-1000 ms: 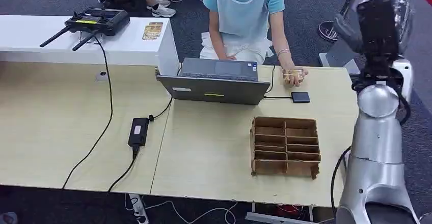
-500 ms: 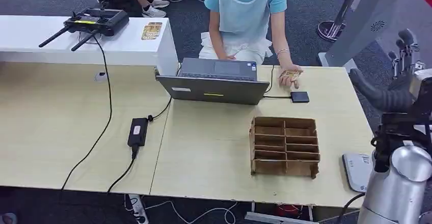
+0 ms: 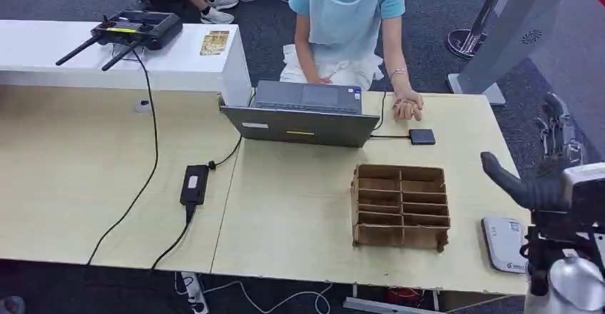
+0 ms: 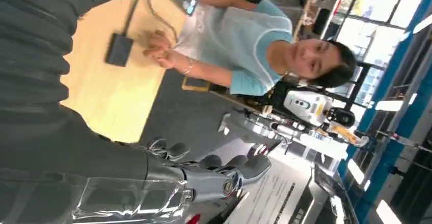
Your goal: Pass the card to the sensor for recognition and then transmit it.
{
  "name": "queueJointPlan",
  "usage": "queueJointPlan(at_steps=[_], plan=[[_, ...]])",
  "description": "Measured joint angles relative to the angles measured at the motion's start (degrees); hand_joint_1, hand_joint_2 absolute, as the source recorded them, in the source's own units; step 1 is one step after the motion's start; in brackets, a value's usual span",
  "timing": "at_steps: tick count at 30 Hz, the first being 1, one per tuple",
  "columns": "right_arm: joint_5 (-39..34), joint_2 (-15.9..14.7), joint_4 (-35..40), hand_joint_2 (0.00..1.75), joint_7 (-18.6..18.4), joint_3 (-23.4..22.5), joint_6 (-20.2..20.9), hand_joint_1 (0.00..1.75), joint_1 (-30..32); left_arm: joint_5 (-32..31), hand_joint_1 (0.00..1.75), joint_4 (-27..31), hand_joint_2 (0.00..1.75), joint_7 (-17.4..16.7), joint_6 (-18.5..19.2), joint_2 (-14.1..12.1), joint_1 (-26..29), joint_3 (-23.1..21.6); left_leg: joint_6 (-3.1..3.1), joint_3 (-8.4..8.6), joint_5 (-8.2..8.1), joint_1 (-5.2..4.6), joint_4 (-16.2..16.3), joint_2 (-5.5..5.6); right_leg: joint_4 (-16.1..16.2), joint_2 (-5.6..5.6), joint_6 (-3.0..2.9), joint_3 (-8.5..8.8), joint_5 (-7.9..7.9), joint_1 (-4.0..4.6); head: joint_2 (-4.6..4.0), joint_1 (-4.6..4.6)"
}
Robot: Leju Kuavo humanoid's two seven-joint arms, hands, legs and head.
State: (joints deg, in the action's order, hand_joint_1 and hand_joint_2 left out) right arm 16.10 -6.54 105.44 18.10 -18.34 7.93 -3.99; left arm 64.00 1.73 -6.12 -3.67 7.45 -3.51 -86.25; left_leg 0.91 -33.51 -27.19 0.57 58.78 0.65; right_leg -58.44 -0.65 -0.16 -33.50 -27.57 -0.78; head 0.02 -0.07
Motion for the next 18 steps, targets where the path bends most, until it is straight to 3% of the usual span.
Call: queueJointPlan(at_steps=[6, 10, 18], plan=[[14.62, 0.0, 4.8, 1.75, 2.14, 1.72, -7.67, 0.0, 7.23, 0.92, 0.0, -0.63, 0.0, 0.13, -0.59, 0.65, 0.11, 0.52, 0.03, 0.0, -0.03, 0.0, -0.01, -0.03, 0.0, 0.04, -0.05, -0.01, -0.04, 0.0, 0.0, 0.0], [31.83, -0.02, 7.34, 1.75, -0.74, 5.41, -19.64, 0.0, 11.14, 1.13, 0.0, -1.03, 0.0, 0.22, -1.0, 1.03, 0.14, 0.94, 0.03, 0.02, -0.03, 0.0, -0.02, -0.04, -0.01, 0.04, -0.05, 0.0, -0.04, 0.01, 0.0, 0.0], [34.95, -0.33, 10.0, 1.75, -3.39, 8.74, -25.39, 0.0, 15.26, 1.79, 0.0, -1.03, 0.0, 0.22, -1.27, 1.18, 0.18, 1.09, 0.03, 0.03, -0.02, -0.01, -0.02, -0.04, -0.01, 0.03, -0.05, 0.01, -0.03, -0.01, -0.02, 0.0]])
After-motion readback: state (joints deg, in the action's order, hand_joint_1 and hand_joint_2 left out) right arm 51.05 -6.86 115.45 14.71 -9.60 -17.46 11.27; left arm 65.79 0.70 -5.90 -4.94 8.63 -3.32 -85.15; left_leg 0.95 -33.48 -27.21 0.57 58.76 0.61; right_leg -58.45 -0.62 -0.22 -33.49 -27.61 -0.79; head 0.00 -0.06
